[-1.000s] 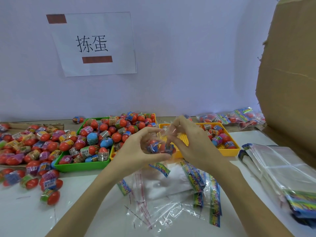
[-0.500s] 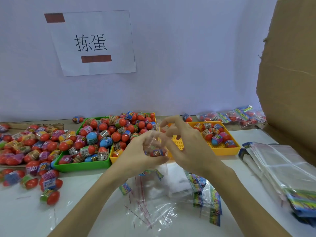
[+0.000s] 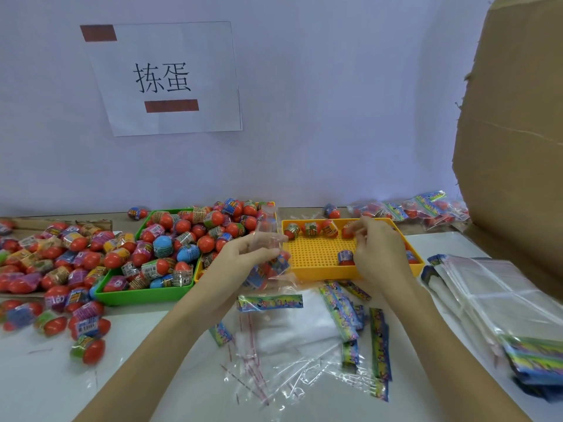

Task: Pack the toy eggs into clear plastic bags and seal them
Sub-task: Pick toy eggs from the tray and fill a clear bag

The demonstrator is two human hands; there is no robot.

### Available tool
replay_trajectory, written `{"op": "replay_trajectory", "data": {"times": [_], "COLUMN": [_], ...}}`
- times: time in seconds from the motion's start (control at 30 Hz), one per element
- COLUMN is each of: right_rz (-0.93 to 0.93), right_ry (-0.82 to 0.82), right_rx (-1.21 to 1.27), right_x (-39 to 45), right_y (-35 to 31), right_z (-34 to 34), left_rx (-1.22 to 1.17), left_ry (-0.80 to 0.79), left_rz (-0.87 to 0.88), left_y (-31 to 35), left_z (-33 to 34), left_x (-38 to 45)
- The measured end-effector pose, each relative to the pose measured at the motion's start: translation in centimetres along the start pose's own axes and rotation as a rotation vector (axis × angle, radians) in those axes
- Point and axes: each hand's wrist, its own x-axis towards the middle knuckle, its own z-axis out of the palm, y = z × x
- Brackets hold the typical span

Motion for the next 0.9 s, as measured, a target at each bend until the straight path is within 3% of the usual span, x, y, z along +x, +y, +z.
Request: {"op": "replay_trajectory", "data": {"times": [0.1,0.37,0.47,0.57,0.73,0.8,0.9], "right_rz": [0.02,0.017,0.021,-0.018,-0.149,-0.202,-0.295], "right_ry": [-0.046,-0.168,-0.11,0.008,-0.121,-0.177,-0.153], "right_rx": [-0.11,-0.043,0.138,0.536,1.178,1.207,1.048], "right_x": [-0.1,-0.8,-0.5,-0.5,-1.8,-2.3,-2.8], "right_y": [0.2,-0.4,-0.8,-1.9,-4.5,-5.2,-5.8], "right_z": [0.1,0.0,-0.2,-0.6,-1.6,-1.7,-1.7], "left_rx": [0.08,0.18,0.231,0.254,0.341,0.327,0.306], "left_ry": [0.0,-0.002,0.007,0.005,0.017,0.021,0.019], "left_rz": [0.041,0.102,0.131,0.179,0.223,0.236,0.257], "left_y": [-0.2,-0.4,-0.4,-0.6,-1.0,-1.2,-1.3], "left_z": [-0.1,0.3,0.5,0.7,0.9,1.0,1.2], "left_x": [-0.1,-0.1,-0.2,-0.2,-0.1,-0.1,0.0]}}
